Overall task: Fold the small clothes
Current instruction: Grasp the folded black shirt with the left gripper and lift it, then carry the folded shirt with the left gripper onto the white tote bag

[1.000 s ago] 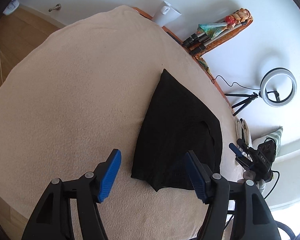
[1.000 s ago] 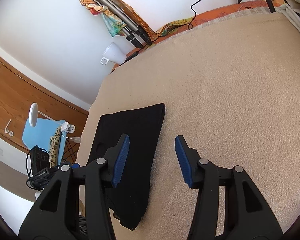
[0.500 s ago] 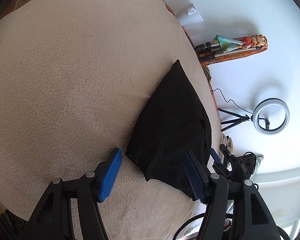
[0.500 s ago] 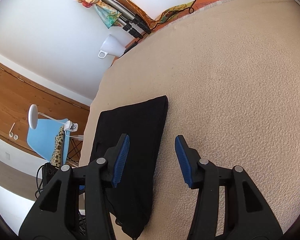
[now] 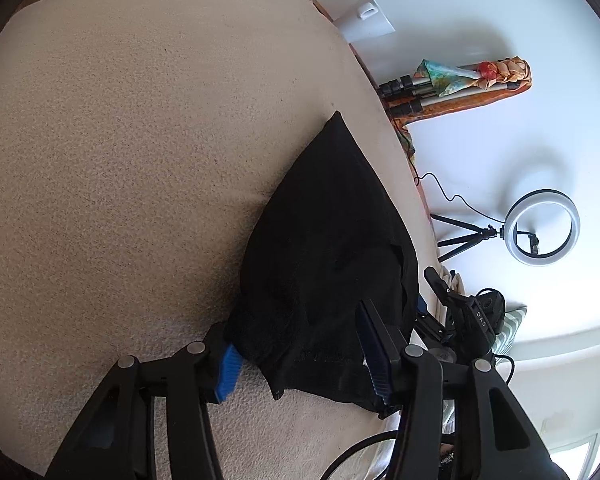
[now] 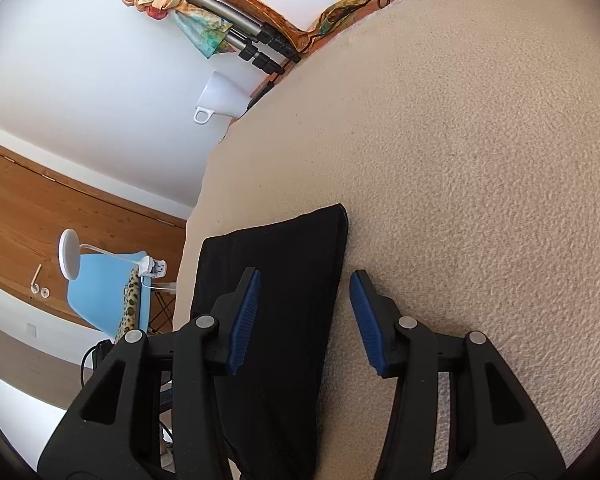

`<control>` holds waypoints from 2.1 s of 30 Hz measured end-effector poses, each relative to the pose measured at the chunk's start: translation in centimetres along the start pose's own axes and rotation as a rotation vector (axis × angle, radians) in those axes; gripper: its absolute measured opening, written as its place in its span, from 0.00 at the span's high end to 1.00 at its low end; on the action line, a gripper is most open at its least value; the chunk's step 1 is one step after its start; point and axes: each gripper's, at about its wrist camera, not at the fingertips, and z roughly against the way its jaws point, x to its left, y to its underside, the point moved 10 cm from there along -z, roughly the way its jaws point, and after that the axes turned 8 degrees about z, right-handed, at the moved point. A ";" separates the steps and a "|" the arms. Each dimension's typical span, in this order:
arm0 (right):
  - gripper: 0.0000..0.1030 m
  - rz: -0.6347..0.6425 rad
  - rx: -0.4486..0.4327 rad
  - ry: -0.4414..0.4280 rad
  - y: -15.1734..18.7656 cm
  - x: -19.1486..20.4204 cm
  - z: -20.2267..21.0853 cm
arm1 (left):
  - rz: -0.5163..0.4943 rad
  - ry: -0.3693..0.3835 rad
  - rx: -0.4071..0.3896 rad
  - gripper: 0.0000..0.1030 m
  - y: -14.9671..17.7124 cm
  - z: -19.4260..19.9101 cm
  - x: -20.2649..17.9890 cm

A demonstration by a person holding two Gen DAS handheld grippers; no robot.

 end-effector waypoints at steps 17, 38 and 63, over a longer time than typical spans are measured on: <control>0.90 0.018 -0.024 0.052 -1.0 0.9 -1.5 | -0.150 -0.091 -0.034 0.92 -0.3 -2.0 -2.0; 0.94 0.174 -0.065 0.099 -3.9 6.1 5.3 | -0.365 -0.002 -0.044 0.93 4.5 -2.6 -10.4; 0.94 0.123 -0.295 0.248 -9.9 -4.2 29.2 | -0.669 0.084 0.118 0.93 16.7 -16.3 -30.1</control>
